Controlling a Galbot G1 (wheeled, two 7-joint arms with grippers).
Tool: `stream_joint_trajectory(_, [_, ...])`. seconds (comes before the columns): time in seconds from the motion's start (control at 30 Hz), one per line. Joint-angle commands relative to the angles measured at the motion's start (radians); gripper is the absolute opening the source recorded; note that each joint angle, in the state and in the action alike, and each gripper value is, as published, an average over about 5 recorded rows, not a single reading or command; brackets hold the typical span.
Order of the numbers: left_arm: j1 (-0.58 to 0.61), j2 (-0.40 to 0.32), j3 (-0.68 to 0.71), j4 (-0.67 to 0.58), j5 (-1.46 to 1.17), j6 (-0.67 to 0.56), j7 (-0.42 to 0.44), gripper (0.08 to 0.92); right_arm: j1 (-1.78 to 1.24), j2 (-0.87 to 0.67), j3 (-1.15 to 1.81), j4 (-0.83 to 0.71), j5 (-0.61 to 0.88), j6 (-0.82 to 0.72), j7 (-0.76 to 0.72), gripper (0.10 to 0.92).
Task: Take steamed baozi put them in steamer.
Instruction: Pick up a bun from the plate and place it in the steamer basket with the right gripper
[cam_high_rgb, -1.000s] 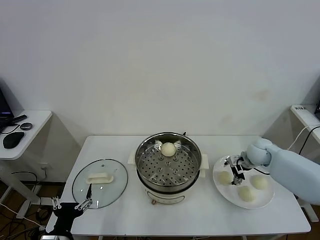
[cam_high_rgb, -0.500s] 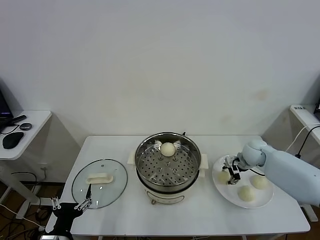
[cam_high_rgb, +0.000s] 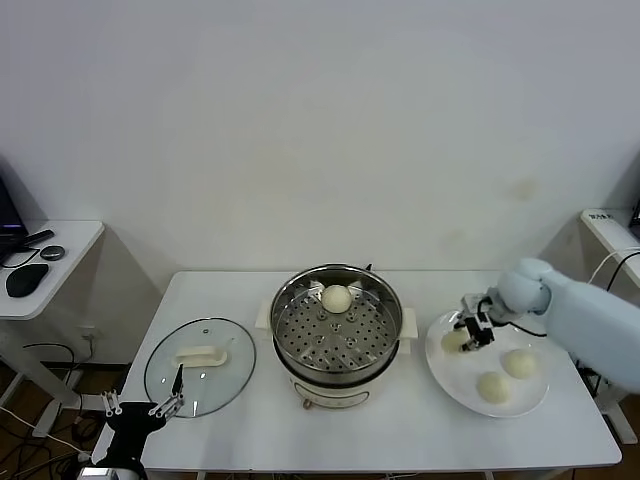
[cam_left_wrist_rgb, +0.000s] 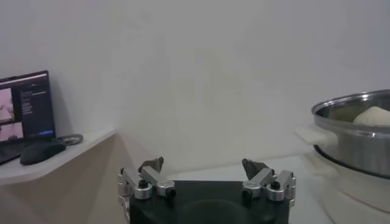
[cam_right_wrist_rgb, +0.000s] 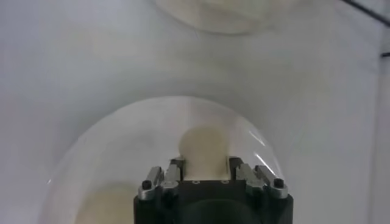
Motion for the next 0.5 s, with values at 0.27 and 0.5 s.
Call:
stream_joint_trajectory(0.27, [-0.028,0.025,-0.003,0.003,-0.026,0.006,0.005,0.823,0.795,0.079,-0.505,0.257,0.48,-0.194,0.026,0.465])
stream_joint_trajectory(0.5, [-0.034,0.025,-0.008,-0.007,-0.03,0.015,0.003,0.823,0.791,0.272,-0.57,0.324,0.653,-0.366,0.153,0.467])
